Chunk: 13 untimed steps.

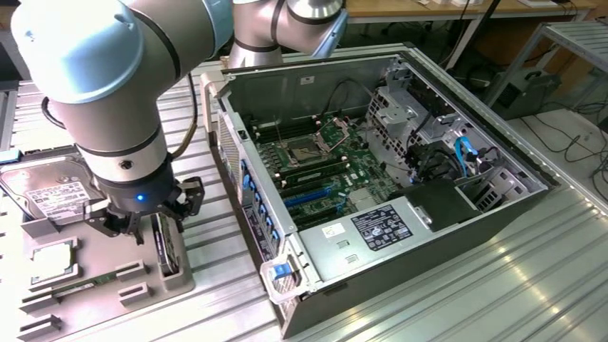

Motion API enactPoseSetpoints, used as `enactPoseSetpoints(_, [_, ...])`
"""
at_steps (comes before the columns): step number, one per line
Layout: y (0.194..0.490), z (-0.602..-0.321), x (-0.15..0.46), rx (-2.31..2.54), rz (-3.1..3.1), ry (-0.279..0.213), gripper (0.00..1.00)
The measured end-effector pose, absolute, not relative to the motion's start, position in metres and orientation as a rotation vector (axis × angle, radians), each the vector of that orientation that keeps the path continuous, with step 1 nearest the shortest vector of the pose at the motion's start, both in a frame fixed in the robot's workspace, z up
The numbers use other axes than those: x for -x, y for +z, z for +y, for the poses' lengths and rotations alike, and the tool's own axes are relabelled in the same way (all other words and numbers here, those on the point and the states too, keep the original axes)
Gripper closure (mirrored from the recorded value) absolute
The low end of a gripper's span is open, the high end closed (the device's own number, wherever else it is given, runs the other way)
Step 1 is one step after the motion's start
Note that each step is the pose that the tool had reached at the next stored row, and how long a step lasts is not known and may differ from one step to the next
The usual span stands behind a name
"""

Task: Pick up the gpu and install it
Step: 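Pick up the gpu and move the gpu toward the slot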

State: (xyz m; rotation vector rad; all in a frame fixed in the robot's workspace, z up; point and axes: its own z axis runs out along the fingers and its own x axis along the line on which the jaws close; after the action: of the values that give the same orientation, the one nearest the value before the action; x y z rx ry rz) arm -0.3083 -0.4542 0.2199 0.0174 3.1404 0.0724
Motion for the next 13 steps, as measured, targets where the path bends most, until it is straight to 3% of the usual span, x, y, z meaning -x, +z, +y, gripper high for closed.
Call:
enactPoseSetpoints(10, [0.2194, -0.4545, 0.3083, -0.017, 3.141, 0.069, 0.41])
enactPoseSetpoints(11, [0.2194, -0.4549, 0.3083, -0.017, 3.141, 0.068, 0.49])
enactPoseSetpoints(13, [0.2195, -0.4564, 0.3082, -0.017, 3.141, 0.065, 0.50])
